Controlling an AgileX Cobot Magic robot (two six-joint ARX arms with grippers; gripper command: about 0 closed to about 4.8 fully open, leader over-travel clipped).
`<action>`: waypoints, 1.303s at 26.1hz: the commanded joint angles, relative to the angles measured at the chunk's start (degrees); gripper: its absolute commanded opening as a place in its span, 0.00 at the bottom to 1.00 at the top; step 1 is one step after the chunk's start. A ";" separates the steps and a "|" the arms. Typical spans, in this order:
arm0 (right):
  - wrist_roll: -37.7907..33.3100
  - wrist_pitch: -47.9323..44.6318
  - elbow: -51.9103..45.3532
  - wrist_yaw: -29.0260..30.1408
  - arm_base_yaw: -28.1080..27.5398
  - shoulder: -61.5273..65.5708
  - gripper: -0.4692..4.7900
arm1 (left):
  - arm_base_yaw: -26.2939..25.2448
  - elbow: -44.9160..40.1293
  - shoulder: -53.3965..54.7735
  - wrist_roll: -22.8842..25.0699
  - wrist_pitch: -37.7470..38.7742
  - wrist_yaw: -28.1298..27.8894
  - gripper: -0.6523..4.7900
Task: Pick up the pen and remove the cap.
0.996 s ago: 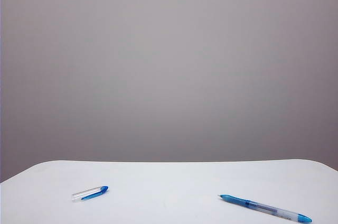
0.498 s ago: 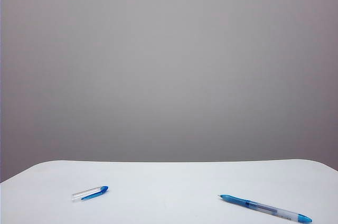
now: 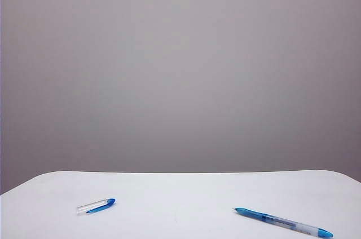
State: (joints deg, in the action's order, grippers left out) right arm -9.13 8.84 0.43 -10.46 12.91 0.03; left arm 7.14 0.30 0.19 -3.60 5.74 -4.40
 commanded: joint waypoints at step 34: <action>-1.42 0.74 -0.35 1.55 0.00 0.07 0.09 | -0.02 0.07 0.46 0.15 4.92 4.61 0.12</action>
State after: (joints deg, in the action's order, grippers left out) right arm -10.24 9.72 0.43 -8.97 12.88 0.08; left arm 7.16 0.40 0.64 -3.46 10.13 -0.10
